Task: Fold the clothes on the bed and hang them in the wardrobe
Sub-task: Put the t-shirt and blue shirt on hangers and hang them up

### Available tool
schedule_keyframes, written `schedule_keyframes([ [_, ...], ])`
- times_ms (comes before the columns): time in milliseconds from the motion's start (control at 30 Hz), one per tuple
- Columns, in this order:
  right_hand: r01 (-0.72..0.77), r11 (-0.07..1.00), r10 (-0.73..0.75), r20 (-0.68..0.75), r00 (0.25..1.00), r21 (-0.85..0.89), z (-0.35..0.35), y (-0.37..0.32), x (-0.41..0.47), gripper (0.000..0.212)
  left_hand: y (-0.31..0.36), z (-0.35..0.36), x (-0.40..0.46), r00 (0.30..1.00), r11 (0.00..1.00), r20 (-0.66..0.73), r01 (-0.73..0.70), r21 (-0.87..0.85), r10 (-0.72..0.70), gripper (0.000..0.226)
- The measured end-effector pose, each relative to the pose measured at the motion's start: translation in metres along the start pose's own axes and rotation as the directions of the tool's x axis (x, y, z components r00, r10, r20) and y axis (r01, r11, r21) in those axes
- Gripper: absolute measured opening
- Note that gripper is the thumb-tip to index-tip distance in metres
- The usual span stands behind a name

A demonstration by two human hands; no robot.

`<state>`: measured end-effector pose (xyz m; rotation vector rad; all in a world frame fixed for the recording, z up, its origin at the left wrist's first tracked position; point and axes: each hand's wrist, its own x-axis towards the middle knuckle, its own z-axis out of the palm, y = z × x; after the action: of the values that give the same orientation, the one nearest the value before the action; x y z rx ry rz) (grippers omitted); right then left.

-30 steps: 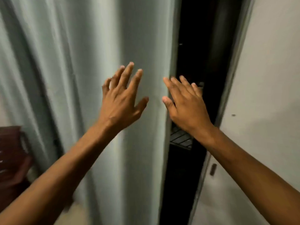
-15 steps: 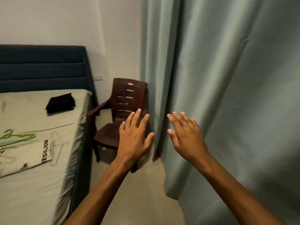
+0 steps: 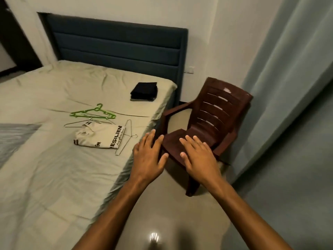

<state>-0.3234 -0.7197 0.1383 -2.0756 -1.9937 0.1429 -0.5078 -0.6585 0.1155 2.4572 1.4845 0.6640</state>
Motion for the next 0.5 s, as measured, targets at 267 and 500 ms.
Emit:
schedule_keyframes([
  [267,0.115,0.990,-0.127,0.156,0.980,0.082,0.094,-0.034,0.154,0.050,-0.134,0.045,0.056,0.960,0.957,0.052,0.279,-0.078,-0.276,0.062],
  [500,0.037,0.990,-0.078,0.310,0.947,0.136,0.171,-0.080,0.265,0.042,-0.261,0.085,0.096,0.883,0.887,0.222,0.445,-0.120,-0.413,0.047],
])
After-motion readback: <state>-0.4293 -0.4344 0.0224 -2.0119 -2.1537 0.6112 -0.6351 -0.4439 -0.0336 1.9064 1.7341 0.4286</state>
